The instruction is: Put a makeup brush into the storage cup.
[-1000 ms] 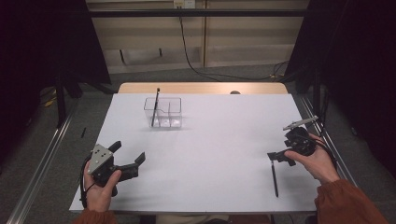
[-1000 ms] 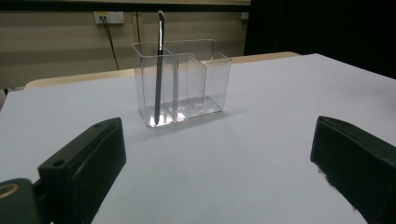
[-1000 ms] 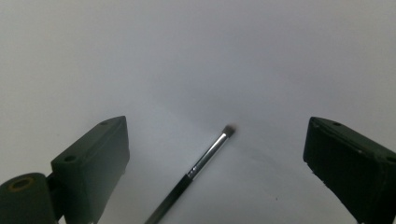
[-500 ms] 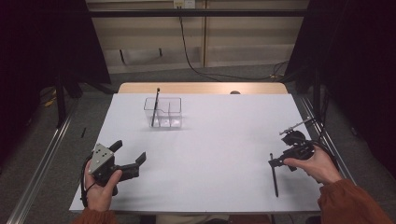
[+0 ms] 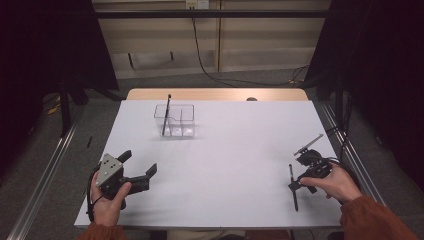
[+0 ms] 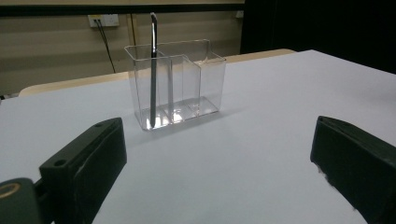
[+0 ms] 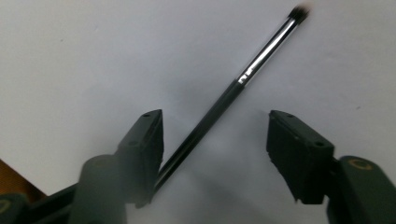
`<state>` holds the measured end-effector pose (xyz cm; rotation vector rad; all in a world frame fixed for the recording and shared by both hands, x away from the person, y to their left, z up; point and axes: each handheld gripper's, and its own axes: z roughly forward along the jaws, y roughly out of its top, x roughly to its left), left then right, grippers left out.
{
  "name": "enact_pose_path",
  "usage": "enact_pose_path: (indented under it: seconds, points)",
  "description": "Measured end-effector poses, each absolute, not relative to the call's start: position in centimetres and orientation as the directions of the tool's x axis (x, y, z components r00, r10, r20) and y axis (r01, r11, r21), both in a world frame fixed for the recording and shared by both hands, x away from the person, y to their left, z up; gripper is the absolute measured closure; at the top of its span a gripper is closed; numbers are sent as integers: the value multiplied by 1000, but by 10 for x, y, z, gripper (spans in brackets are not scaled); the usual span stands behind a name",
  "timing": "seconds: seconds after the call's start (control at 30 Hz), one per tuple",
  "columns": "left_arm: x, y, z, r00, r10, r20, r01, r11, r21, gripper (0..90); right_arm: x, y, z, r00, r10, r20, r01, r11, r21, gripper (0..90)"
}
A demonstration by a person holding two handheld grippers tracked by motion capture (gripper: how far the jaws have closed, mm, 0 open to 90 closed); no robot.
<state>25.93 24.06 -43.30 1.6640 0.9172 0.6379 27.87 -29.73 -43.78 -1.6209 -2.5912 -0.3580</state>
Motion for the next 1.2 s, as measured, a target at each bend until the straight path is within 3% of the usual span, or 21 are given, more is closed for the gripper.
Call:
enact_pose_path:
  seconds: [0.5,0.67,0.87,1.2]
  points:
    - [259,239,-433,571,820,-25,245,-141,959,33,279,-289,-446,-405,906,123,912,391,124,513]
    - [259,239,-433,577,817,-18,242,-151,958,33,280,-284,-447,-391,918,68,918,384,100,619]
    - [260,239,-434,578,816,-19,244,-150,958,33,281,-281,-447,-392,919,38,918,388,83,636]
    - [260,239,-434,578,816,-24,246,-146,958,33,282,-288,-446,-374,927,34,925,369,93,793]
